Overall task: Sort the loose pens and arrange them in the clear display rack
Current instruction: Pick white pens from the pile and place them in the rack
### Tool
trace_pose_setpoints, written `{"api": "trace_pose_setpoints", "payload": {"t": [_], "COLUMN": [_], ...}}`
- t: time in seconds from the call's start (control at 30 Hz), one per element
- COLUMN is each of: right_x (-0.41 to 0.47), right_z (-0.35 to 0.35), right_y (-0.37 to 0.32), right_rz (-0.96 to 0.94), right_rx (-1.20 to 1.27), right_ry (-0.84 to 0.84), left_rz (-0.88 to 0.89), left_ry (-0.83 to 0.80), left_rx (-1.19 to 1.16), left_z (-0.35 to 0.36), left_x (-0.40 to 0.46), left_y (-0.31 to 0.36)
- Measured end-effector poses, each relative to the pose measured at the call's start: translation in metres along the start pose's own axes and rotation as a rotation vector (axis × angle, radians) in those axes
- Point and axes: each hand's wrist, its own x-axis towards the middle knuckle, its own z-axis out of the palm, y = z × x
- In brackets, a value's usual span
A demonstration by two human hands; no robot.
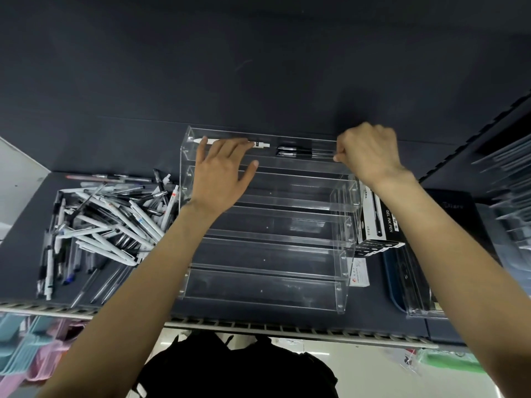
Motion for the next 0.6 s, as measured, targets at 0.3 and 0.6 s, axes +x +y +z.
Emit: {"api": "trace_pose_setpoints", "payload": {"t": [0.3,0.6], "right_x": [-0.073,-0.105], "right_z": [-0.025,0.030], "right_y": [-0.079,-0.305], "right_rz": [-0.080,-0.451], "right_rx": [0.611,0.746], "right_ry": [0.580,-0.094], "left_rz": [0.077,-0.769], "left_ry": [0.576,0.038], "left_rx": [-0.251,-0.144], "left_z": [-0.050,-0.067], "left_x": [-0.073,-0.232], "left_y": [-0.017,-0.183]}}
